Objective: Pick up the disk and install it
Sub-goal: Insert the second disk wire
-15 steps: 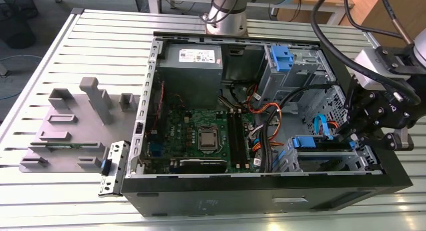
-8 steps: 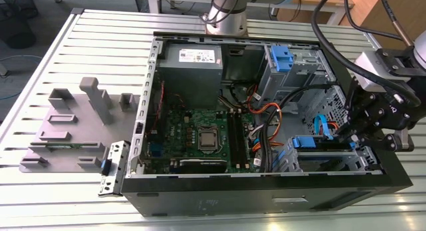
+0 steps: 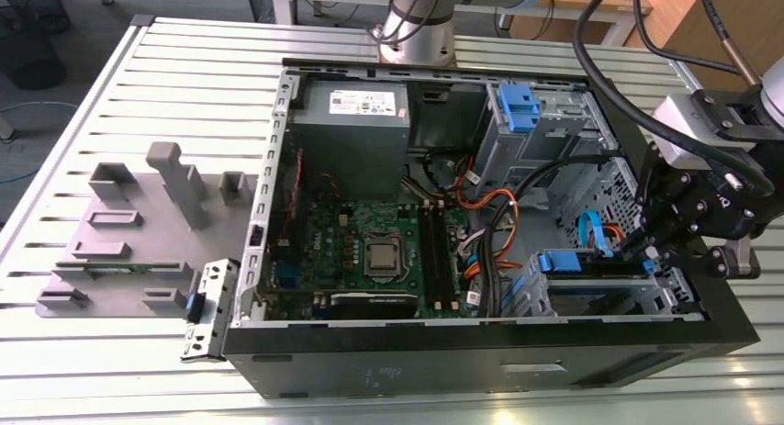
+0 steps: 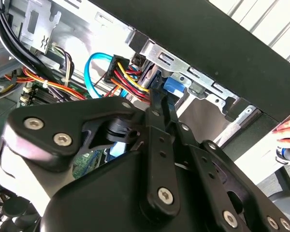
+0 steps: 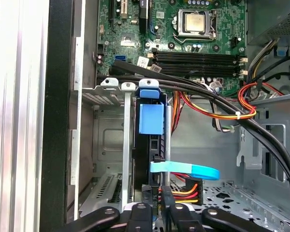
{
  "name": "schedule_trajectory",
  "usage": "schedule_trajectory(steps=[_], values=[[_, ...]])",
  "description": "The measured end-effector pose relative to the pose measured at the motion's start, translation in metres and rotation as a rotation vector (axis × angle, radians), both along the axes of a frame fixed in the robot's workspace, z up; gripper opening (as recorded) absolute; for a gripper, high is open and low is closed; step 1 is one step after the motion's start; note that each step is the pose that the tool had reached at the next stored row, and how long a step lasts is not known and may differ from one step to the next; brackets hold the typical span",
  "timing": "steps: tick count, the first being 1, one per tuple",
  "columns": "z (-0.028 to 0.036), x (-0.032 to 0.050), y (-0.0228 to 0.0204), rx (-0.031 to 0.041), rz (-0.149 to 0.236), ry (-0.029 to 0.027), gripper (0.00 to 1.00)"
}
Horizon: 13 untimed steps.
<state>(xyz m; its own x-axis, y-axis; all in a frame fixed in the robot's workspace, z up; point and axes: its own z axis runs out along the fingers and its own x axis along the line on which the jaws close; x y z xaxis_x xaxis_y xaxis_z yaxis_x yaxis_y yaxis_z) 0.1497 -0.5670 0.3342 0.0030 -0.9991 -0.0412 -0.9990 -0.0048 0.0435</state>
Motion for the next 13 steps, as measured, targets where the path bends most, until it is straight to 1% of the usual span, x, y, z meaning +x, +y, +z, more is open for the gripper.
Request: schedule_trajectory(steps=[13], values=[[0.0000, 0.0000, 0.0000, -0.0014, 0.000, 0.0000, 0.16]])
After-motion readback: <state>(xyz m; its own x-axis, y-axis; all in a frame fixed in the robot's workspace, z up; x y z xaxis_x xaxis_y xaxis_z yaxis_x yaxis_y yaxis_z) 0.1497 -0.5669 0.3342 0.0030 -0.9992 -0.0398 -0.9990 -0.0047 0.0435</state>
